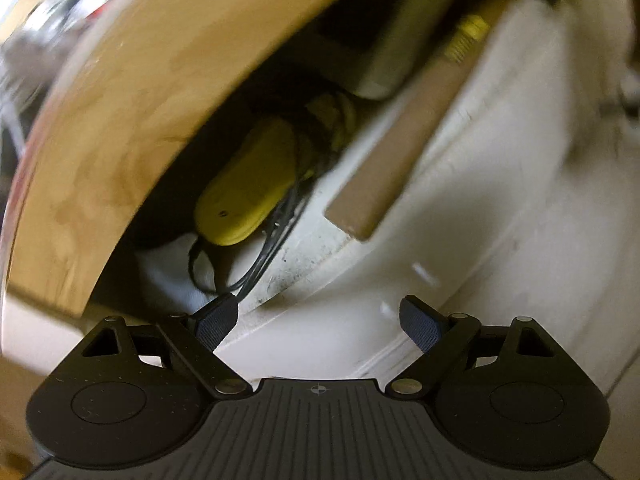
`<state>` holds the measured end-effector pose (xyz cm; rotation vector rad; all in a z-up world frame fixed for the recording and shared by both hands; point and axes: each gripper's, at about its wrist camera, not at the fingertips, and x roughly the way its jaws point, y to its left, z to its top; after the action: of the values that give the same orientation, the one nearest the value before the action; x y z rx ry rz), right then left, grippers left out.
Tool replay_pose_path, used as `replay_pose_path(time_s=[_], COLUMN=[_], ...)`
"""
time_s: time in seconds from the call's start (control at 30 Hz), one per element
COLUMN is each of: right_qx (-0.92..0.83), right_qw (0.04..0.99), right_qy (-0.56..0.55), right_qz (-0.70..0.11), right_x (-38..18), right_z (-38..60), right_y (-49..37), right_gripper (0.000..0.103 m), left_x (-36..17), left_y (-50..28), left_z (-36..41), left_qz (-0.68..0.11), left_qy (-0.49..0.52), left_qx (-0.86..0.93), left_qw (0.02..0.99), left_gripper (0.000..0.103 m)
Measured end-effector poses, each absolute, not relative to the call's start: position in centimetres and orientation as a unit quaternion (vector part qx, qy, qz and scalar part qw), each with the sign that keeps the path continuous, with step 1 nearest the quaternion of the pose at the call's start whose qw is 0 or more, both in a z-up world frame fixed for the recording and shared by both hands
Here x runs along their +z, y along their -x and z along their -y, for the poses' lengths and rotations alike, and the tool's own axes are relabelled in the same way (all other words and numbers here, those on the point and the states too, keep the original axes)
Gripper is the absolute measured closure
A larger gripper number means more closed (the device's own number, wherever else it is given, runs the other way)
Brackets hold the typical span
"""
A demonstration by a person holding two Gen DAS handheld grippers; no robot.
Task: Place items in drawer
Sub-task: 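Close both tools on the white drawer front's edge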
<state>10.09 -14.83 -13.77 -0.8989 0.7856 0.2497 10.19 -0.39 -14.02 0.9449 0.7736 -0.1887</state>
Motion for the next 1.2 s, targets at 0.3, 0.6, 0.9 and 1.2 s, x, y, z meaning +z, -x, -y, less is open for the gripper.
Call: replay_pose_path(time_s=[0.3,0.6,0.9,1.2], right_qx=[0.156,0.164,0.144,0.151], right_qw=[0.752,0.705,0.692,0.686], right_qy=[0.536,0.597,0.607,0.613], right_qz=[-0.352,-0.345,-0.363,-0.361], right_x=[-15.8,-17.1,-16.7,-16.8], right_z=[14.9,15.2,14.6,14.7], right_y=[-10.1,-10.0,-10.3,-9.4], right_gripper=[0.001,0.011,0.061,0.061], left_x=[-16.3,-16.9,-17.7,-18.0], left_y=[-10.7,-11.3,-11.0,-9.9], left_z=[-0.5,-0.6,-0.4,0.3], left_qz=[-0.339,-0.334,-0.318,-0.322], left_qy=[-0.534,-0.566,-0.617,-0.614], left_qx=[-0.117,-0.124,-0.107,-0.105], left_qw=[0.765,0.743,0.712,0.713], left_gripper=[0.014,0.024,0.056,0.056])
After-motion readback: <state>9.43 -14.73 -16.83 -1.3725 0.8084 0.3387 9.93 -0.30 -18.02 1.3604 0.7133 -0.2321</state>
